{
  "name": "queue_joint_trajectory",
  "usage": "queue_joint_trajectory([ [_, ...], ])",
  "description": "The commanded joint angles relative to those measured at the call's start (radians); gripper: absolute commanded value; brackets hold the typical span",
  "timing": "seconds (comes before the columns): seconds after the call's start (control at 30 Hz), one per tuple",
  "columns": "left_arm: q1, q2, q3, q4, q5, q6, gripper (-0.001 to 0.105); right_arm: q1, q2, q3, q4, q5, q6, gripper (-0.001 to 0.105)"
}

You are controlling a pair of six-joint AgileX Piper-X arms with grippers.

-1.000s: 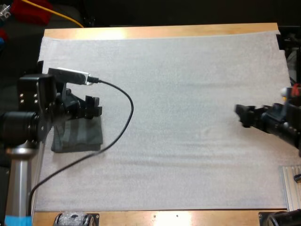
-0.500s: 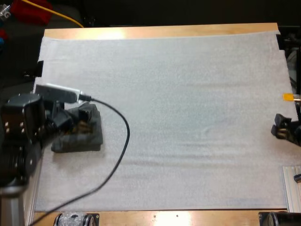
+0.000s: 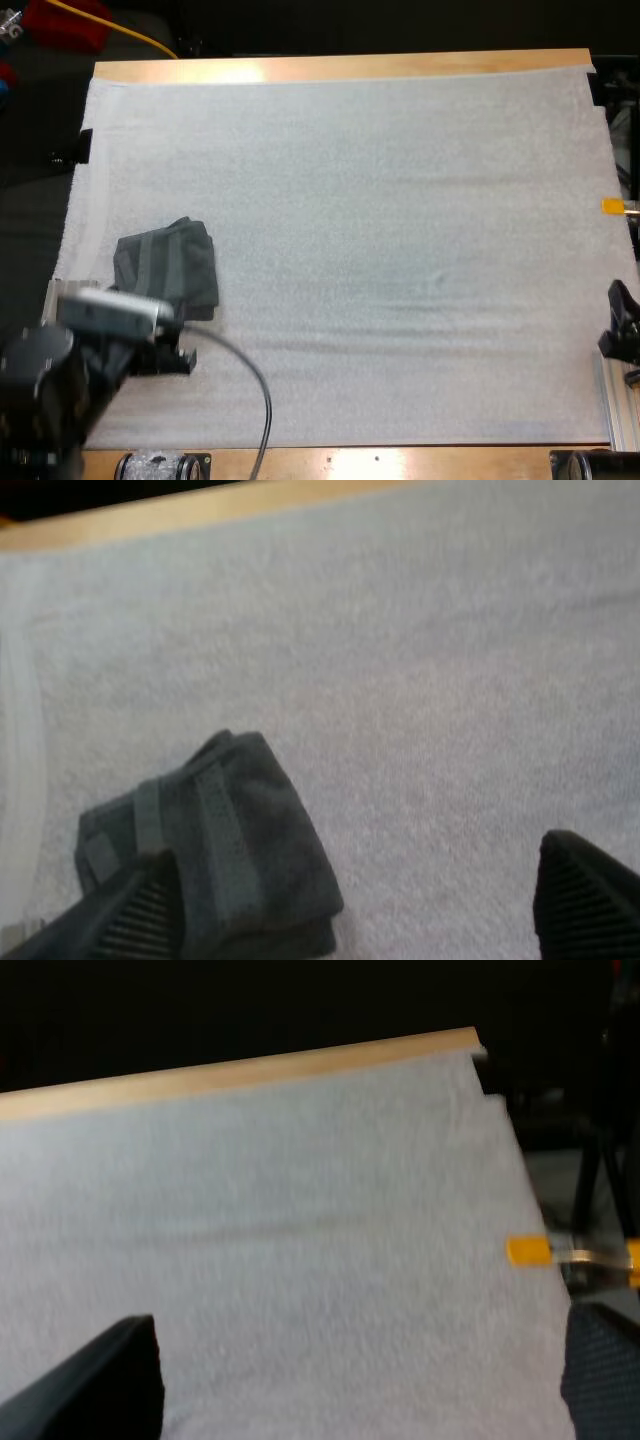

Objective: Pick towel from pile, fold and stack

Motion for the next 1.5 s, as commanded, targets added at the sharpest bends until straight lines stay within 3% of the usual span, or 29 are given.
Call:
queue_joint_trajectory([
  [0.0, -0.005, -0.051, 0.018, -0.013, -0.012, -0.006, 0.069, 0.000, -0.034, -0.008, 0.001, 0.007, 0.014, 0.078],
  [0.17, -0.005, -0.221, 0.067, -0.001, -0.012, -0.006, 0.069, 0.000, -0.123, -0.008, 0.008, 0.007, 0.079, 0.078],
  [0.5, -0.005, -0.447, 0.152, 0.124, -0.010, -0.006, 0.069, 0.000, -0.270, -0.008, 0.154, 0.007, 0.062, 0.078],
  [0.77, -0.005, -0.573, 0.228, 0.213, -0.005, -0.006, 0.069, 0.000, -0.384, 0.034, 0.186, 0.007, 0.055, 0.078],
  [1.07, -0.005, -0.608, 0.241, 0.247, 0.003, -0.006, 0.069, 0.000, -0.394, 0.044, 0.232, 0.011, 0.047, 0.078],
  [1.23, -0.005, -0.608, 0.245, 0.172, 0.004, 0.007, 0.069, 0.000, -0.394, 0.044, 0.162, 0.011, 0.047, 0.078],
  [1.47, -0.005, -0.608, 0.291, -0.074, 0.018, 0.019, 0.069, 0.000, -0.394, 0.080, 0.048, 0.011, 0.047, 0.078],
])
